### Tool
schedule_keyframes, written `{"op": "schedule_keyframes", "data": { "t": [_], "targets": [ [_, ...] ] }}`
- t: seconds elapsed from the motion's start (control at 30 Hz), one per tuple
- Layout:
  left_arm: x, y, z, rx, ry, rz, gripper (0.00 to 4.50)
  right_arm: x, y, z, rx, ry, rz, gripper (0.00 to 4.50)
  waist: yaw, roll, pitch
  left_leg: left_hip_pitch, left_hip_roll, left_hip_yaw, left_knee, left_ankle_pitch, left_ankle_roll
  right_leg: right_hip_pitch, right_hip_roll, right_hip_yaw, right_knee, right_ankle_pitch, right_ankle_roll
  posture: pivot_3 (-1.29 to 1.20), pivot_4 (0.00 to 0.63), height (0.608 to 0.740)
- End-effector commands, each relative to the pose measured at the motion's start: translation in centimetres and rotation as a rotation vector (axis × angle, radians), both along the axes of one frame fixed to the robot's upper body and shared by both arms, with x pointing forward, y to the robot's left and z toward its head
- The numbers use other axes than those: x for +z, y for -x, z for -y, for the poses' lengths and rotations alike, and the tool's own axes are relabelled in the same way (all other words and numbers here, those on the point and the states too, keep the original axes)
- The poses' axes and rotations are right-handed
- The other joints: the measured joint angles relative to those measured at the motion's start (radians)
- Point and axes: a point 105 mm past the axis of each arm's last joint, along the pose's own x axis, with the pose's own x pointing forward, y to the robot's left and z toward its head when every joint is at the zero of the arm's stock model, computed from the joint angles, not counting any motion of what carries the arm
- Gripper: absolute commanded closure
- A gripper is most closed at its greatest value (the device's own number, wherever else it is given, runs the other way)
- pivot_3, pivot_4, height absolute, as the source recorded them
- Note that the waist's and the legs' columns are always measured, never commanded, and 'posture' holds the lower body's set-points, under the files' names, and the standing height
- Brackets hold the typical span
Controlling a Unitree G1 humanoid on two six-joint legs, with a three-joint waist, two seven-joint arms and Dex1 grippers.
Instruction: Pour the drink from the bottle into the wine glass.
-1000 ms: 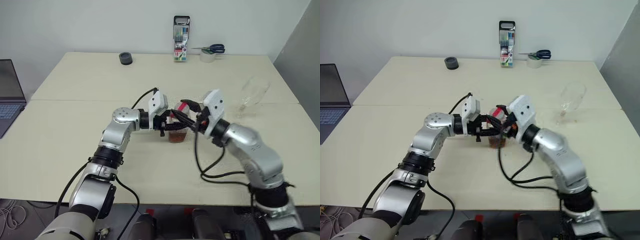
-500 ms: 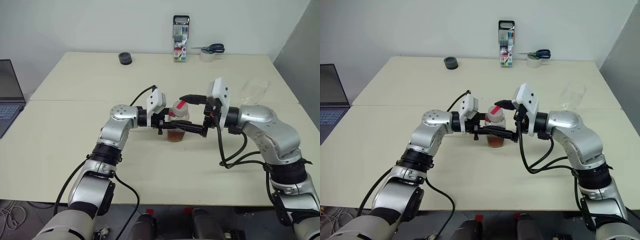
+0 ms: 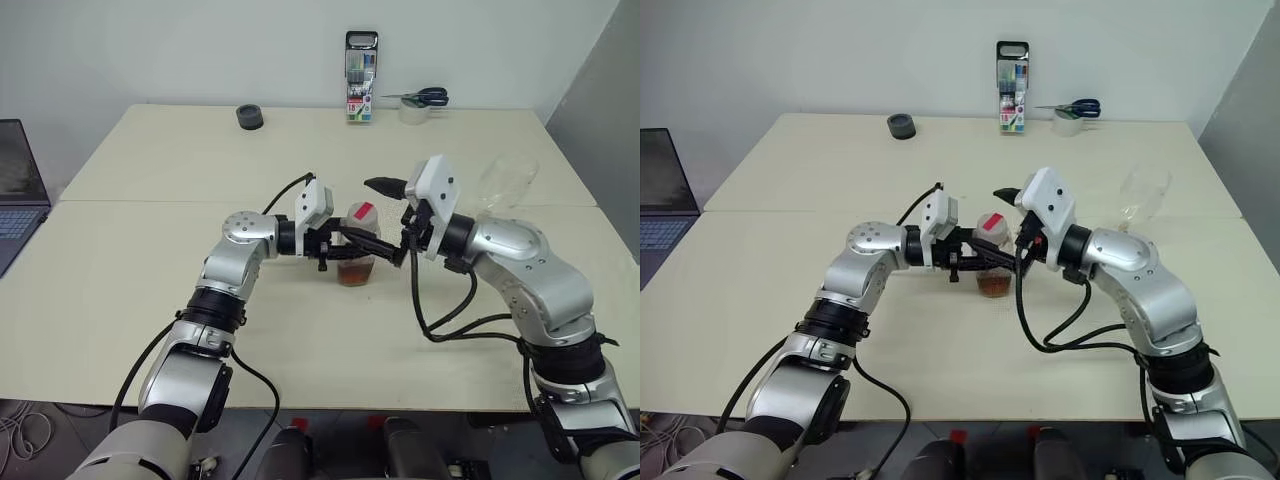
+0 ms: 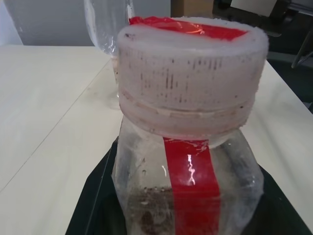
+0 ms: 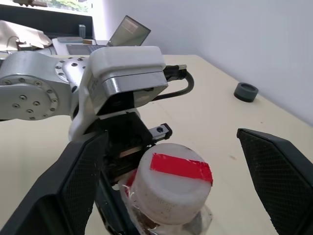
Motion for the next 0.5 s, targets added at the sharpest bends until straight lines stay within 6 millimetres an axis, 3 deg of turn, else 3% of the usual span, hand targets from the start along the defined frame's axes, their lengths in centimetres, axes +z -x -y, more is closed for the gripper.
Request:
{"op": "schedule_keyframes", "data": {
  "t": [0.03,0.5],
  "targets": [
    [1.4,0.1,0.1,-0.023,0.03,0.048,2.72,1.2,-0.3,0.4,-0.036,-0.022,0.067,0.0,0.0,0.0,0.0,0.0,0.0,0.0,0.0,0.0,0.0,0.0,0.0,0.0,0.0,0.0,0.0,0.0,0.15,0.74],
    [1.4,0.1,-0.4,-0.021,0.022,0.047,2.72,0.7,-0.5,2.8,-0.115,-0.018,0.033,0.0,0.0,0.0,0.0,0.0,0.0,0.0,0.0,0.0,0.0,0.0,0.0,0.0,0.0,0.0,0.0,0.0,0.15,0.74]
  ]
}}
